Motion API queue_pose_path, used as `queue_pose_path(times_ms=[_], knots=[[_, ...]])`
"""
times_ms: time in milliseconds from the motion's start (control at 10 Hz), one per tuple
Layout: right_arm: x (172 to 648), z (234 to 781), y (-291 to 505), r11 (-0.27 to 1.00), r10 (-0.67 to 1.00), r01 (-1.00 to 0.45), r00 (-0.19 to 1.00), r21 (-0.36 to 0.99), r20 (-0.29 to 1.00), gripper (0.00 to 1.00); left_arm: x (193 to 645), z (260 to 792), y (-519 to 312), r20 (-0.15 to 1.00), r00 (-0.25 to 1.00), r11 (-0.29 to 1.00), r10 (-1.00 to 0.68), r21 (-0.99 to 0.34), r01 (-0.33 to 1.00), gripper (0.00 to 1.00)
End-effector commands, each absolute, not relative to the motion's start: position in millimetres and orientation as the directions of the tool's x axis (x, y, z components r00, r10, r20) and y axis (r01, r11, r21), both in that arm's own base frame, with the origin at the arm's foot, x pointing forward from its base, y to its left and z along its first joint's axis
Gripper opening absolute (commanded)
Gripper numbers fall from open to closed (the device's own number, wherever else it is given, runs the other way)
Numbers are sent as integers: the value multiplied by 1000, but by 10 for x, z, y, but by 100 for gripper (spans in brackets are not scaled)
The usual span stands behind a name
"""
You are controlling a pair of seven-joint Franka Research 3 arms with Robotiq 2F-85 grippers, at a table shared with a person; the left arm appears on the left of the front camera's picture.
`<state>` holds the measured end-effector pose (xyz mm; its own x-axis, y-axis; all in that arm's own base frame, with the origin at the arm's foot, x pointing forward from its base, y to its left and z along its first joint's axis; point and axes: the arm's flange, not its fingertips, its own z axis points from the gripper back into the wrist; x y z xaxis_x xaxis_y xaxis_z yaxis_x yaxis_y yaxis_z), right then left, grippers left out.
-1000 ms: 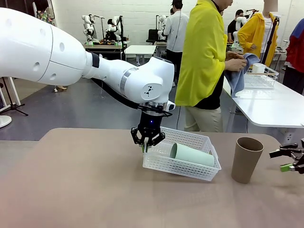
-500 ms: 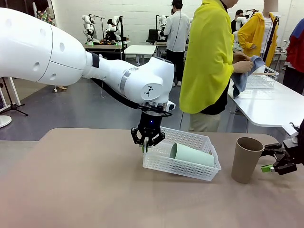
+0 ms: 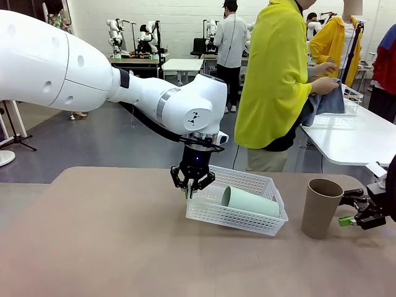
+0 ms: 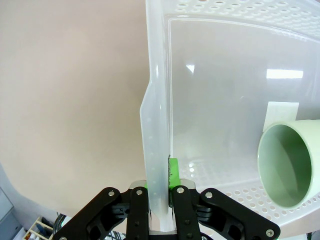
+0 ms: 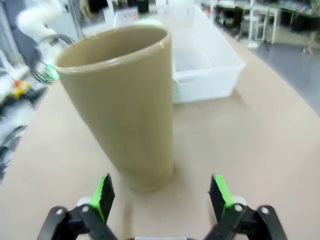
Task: Clean and organize the cups into the basket.
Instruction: Pick up the Reusable plastic cup from the right side of the table and stack it inside the Organizing basket in the center of the table.
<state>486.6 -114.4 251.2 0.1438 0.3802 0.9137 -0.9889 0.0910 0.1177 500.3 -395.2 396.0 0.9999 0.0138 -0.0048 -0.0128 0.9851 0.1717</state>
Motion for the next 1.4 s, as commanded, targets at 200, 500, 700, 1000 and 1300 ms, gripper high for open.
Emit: queue_pose_path(times_ms=[200, 500, 700, 1000, 1300], knots=[[4909, 2472, -1091, 34, 339, -986, 167, 166, 926, 100, 4978, 3949, -3921, 0, 1000, 987, 10, 159, -10, 0], [4912, 2376, -1019, 19, 345, -986, 162, 166, 925, 100, 4978, 3949, -3921, 0, 1000, 987, 10, 159, -10, 0], [4913, 2370, -940, -10, 341, -986, 154, 168, 927, 100, 4978, 3949, -3921, 0, 1000, 987, 10, 159, -10, 0], [4911, 2380, -797, -45, 345, -985, 143, 169, 928, 100, 4978, 3949, -3921, 0, 1000, 987, 10, 159, -10, 0], [4927, 2387, -657, -76, 341, -982, 138, 174, 930, 100, 4978, 3949, -3921, 0, 1000, 987, 10, 159, -10, 0]])
